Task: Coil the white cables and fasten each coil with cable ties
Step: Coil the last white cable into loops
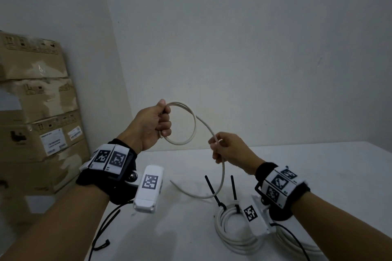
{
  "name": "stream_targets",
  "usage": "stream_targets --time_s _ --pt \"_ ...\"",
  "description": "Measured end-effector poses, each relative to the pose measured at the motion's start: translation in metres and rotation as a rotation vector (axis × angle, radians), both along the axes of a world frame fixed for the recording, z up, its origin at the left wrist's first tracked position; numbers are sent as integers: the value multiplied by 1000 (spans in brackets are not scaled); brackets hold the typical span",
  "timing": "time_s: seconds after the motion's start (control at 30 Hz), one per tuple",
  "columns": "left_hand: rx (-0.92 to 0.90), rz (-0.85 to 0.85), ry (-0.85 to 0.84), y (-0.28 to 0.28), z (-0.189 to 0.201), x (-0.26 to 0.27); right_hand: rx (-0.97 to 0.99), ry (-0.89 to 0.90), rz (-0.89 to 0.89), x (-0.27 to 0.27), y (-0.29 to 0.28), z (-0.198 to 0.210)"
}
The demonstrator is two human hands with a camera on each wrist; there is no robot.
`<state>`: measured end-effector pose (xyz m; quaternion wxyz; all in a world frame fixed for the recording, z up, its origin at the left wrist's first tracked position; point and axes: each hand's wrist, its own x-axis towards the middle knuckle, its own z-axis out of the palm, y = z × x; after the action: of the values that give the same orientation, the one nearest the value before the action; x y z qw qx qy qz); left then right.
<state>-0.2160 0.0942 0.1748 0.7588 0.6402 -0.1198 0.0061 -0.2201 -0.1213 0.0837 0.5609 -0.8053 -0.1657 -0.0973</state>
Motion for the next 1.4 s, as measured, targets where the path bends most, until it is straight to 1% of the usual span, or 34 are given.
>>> stream_targets --time_s 0.07,0.17,0.23,0.3,0.33,0.37,0.4,0.47,0.57,0.6,0.67,0.7,0.77,0.8,0.83,0.9,0.97,1.07,1.13,1.2,1.27,1.33,1.4 --pt "-48 7 -19 1 2 0 -87 -17 -52 2 -1 -10" --pt "-104 7 -35 3 5 2 -146 -173 -92 -1 0 -19" --pt "-144 5 -43 3 7 3 -287 -272 -79 -1 1 -20" --pt "-167 4 -50 2 8 3 -439 -332 -44 -4 3 -22" --pt "-176 5 -56 1 9 3 -545 -382 -41 -4 3 -22" --pt "-186 8 -62 1 9 3 -694 -441 -45 -5 2 -21" --pt "-194 13 -69 1 10 3 -870 -501 -50 -5 1 -22" --pt "-192 19 -81 1 11 3 -1219 -560 -83 -5 1 -19" --pt "-162 21 -82 -2 11 4 -1640 -691 -166 -3 1 -13" --pt "-156 21 -78 -3 11 5 -1710 -782 -192 -1 -1 -9" --pt "-146 21 -66 -2 10 6 -1797 -970 -151 0 -2 -2" --pt "-140 19 -60 -3 10 6 -1822 -1044 -108 0 -2 2" --pt "-125 12 -45 -3 8 7 -1825 -1149 58 -7 1 7" --pt "-118 6 -32 -3 6 6 -1782 -1174 144 -8 1 7" --pt "-112 -3 -15 -4 4 6 -1725 -1158 185 -9 1 8" --pt "-114 -23 21 -4 -1 6 -1493 -1100 208 -3 -6 9" --pt "-135 -44 60 -4 -8 7 -1243 -1028 159 4 -13 12" --pt "-170 -72 121 -3 -17 9 -855 -909 -15 3 -24 18" --pt "-179 -78 145 -5 -21 11 -605 -731 -101 0 -31 23" --pt "-188 -80 174 -7 -26 12 -298 -489 -140 -1 -37 29" --pt "-214 -80 215 -10 -33 15 -14 -296 -154 -3 -38 40" --pt "-262 -74 266 -16 -40 17 177 -130 -161 -5 -38 51" --pt "-315 -47 317 -25 -49 17 315 51 -202 -6 -38 58"
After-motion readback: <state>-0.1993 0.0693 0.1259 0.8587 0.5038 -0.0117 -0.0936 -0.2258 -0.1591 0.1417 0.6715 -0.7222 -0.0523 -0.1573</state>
